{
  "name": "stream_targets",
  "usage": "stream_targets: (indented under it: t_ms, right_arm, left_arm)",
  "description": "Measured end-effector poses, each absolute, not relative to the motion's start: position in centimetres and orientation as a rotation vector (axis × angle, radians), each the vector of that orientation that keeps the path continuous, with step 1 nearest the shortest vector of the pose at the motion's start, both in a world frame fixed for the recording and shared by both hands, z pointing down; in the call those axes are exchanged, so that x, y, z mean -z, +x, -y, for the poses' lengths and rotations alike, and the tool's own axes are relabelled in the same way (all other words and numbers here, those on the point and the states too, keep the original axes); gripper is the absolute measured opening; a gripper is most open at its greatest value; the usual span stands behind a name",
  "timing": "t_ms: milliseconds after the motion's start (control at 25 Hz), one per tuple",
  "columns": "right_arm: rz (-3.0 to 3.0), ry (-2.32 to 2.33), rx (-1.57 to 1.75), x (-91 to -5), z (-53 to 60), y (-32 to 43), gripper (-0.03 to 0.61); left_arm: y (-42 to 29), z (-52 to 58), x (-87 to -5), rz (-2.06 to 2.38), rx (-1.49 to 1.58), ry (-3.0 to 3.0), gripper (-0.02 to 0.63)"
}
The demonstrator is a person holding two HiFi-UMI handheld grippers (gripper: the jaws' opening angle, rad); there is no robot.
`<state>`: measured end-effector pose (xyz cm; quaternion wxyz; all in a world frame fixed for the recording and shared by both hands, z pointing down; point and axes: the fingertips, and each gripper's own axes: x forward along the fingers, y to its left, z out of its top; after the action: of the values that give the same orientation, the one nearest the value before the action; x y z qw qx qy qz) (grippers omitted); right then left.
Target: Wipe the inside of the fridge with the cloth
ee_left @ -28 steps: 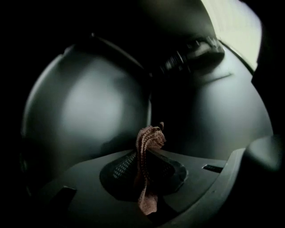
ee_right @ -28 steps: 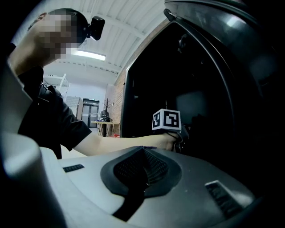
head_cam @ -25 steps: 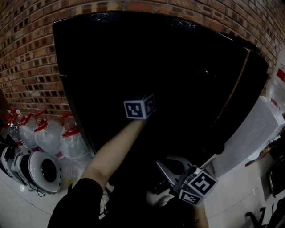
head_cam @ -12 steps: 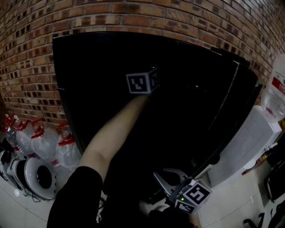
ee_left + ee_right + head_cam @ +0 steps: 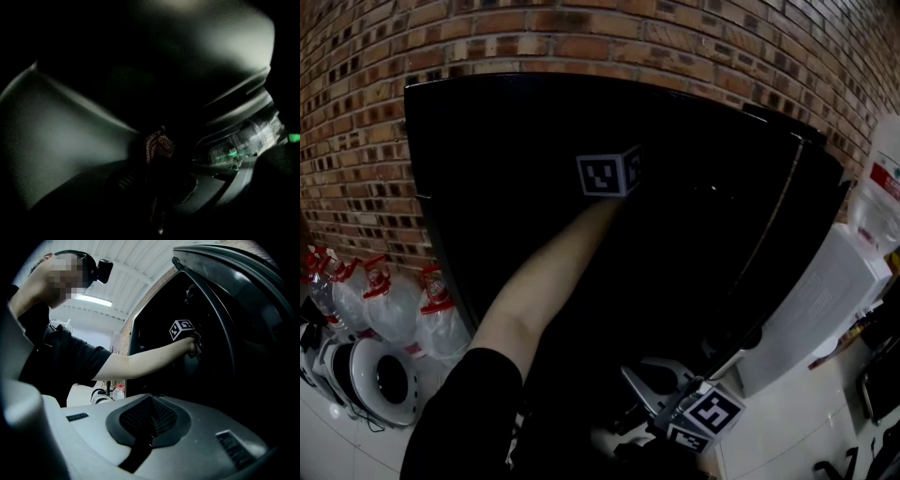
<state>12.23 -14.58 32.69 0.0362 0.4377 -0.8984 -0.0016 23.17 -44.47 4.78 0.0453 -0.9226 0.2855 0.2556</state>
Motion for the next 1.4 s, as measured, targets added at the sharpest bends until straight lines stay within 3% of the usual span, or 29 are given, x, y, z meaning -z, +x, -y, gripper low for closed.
stream_targets:
  t_ms: [1120,1400]
  right_arm:
    - [2.848,1.199,0.033,-33.2,12.4,11.6,0.003]
    - [2.878,1.229,0.027,-32.7,12.0,12.6,0.003]
  left_arm:
    - [5.5,47.7,-5.3,-1.805,-0.689,-2.080,0.048]
    - [4.2,47.4,-5.3,-1.884,-0.589,-1.931,0.048]
